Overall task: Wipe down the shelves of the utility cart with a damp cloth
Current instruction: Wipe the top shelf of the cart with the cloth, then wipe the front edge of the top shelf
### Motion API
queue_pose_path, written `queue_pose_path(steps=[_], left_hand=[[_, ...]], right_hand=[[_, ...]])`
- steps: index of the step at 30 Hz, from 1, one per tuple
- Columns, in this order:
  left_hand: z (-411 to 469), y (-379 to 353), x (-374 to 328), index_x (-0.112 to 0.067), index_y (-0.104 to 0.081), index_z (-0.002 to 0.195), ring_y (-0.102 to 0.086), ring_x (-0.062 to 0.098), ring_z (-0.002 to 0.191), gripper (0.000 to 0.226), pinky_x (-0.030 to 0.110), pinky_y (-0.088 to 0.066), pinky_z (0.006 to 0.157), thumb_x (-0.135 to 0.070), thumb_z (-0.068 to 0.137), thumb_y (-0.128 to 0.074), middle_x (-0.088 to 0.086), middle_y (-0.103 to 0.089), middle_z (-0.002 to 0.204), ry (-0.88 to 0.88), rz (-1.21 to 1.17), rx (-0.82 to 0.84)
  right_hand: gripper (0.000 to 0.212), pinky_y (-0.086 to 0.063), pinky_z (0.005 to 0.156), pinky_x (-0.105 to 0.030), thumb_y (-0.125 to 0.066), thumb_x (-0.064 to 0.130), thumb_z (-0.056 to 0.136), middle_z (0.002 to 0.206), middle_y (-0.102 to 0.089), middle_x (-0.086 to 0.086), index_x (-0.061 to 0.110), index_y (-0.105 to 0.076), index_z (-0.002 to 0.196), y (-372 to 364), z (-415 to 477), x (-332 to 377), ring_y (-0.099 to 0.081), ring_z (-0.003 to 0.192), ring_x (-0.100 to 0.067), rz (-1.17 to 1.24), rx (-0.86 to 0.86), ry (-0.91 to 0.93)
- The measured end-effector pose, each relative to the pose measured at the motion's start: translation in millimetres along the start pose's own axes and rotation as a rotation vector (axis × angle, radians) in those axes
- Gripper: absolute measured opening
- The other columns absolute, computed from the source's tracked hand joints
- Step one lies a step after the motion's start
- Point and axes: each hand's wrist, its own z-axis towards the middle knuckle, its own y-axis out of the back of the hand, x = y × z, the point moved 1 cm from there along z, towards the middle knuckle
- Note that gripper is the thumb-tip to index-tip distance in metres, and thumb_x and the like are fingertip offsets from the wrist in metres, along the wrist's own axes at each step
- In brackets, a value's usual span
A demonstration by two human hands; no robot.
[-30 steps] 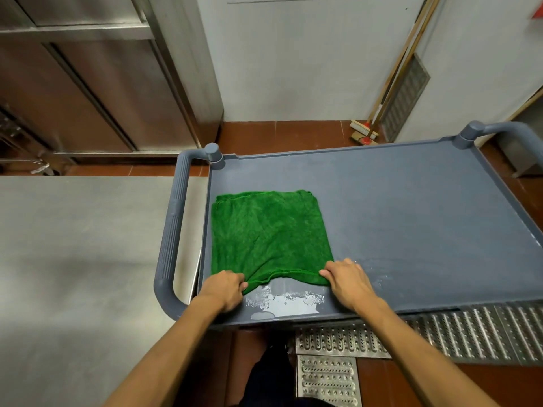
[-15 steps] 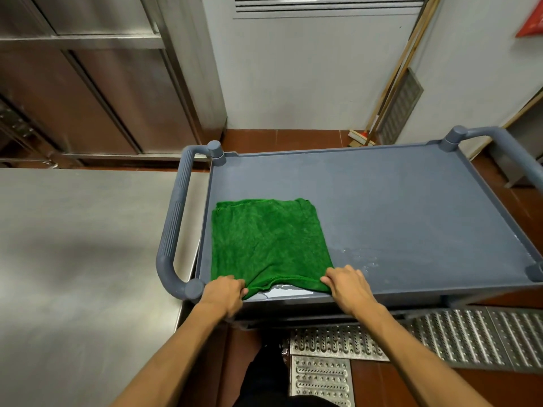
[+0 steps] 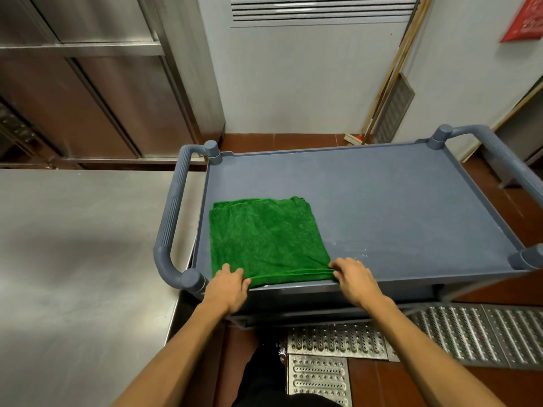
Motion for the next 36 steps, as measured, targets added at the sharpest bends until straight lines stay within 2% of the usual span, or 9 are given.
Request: queue_pose_path(steps=[2,4,10,16,19,23,29,33,36], left_hand=[[-0.5,-4.2,-6.1,-0.009,-0.049,0.123,-0.053,0.036,0.114,0.044,0.045,-0.046,0.096,-0.047,0.103,-0.038,0.017,-0.047,0.124,0.03,0.006,-0.011],[-1.2,-9.2,-9.3,-0.01,-0.044,0.124,-0.053,0.035,0.114,0.046,0.045,-0.047,0.095,-0.05,0.1,-0.043,0.017,-0.047,0.124,0.041,-0.004,-0.047],[6.4,-11.8,-1.9,-0.019,-0.046,0.126,-0.057,0.031,0.108,0.044,0.042,-0.049,0.089,-0.053,0.099,-0.045,0.011,-0.049,0.119,0.023,-0.004,-0.101],[24.8,-19.1,1.8,-0.02,-0.051,0.115,-0.06,0.03,0.1,0.04,0.04,-0.049,0.079,-0.055,0.1,-0.038,0.007,-0.052,0.108,0.077,-0.066,-0.175],[25.8,-24.4,1.9,-0.021,-0.053,0.112,-0.059,0.029,0.099,0.039,0.039,-0.05,0.077,-0.055,0.099,-0.039,0.006,-0.053,0.105,0.115,-0.097,-0.206],[22.8,-29.9,-0.4,-0.021,-0.056,0.099,-0.061,0.028,0.086,0.04,0.038,-0.051,0.067,-0.056,0.093,-0.037,0.004,-0.053,0.092,0.162,-0.137,-0.284],[14.7,-35.6,-15.4,-0.02,-0.057,0.088,-0.057,0.025,0.073,0.026,0.039,-0.048,0.064,-0.036,0.098,-0.04,0.001,-0.052,0.082,0.25,-0.153,-0.402],[11.9,-35.1,-30.8,-0.016,-0.059,0.085,-0.056,0.027,0.067,0.03,0.04,-0.049,0.061,-0.031,0.099,-0.037,0.004,-0.052,0.077,0.346,-0.149,-0.469],[12.4,-33.0,-47.4,-0.015,-0.057,0.082,-0.056,0.029,0.066,0.031,0.041,-0.051,0.061,-0.031,0.098,-0.036,0.007,-0.053,0.076,0.432,-0.128,-0.451]], right_hand=[[0.035,-0.043,0.101,-0.039,-0.047,0.025,0.101,0.126,-0.056,-0.005,0.028,-0.055,0.134,-0.4,-2.9,-4.5,-0.052,0.121,-0.03,0.055,0.064,0.018],[0.038,-0.039,0.105,-0.038,-0.045,0.025,0.101,0.134,-0.055,-0.003,0.029,-0.052,0.139,2.8,-4.8,-5.6,-0.049,0.128,-0.027,-0.007,0.093,0.059],[0.043,-0.034,0.111,-0.039,-0.041,0.015,0.101,0.143,-0.051,0.0,0.026,-0.051,0.141,8.1,6.6,9.6,-0.041,0.135,-0.023,-0.049,0.019,0.242],[0.049,-0.026,0.117,-0.039,-0.05,0.022,0.099,0.156,-0.035,0.0,0.027,-0.043,0.147,3.7,55.8,61.4,-0.03,0.144,-0.023,-0.086,0.099,0.526],[0.055,-0.022,0.118,-0.039,-0.052,0.029,0.098,0.162,-0.024,-0.001,0.029,-0.035,0.151,-1.8,73.7,85.4,-0.022,0.147,-0.024,-0.15,0.213,0.623],[0.059,-0.028,0.116,-0.042,-0.053,0.033,0.097,0.154,-0.033,-0.006,0.031,-0.032,0.152,-13.4,84.8,106.7,-0.028,0.14,-0.028,-0.227,0.304,0.693],[0.058,-0.04,0.101,-0.041,-0.05,0.032,0.099,0.133,-0.039,-0.009,0.035,-0.027,0.152,-12.6,96.1,109.3,-0.037,0.117,-0.028,-0.318,0.315,0.821],[0.058,-0.04,0.092,-0.041,-0.044,0.026,0.101,0.127,-0.038,-0.013,0.034,-0.022,0.154,-9.7,97.2,110.0,-0.04,0.11,-0.03,-0.391,0.371,0.925],[0.067,-0.041,0.093,-0.041,-0.051,0.015,0.094,0.128,-0.036,-0.012,0.031,-0.024,0.154,-4.9,101.0,104.0,-0.04,0.111,-0.031,-0.439,0.437,0.986]])
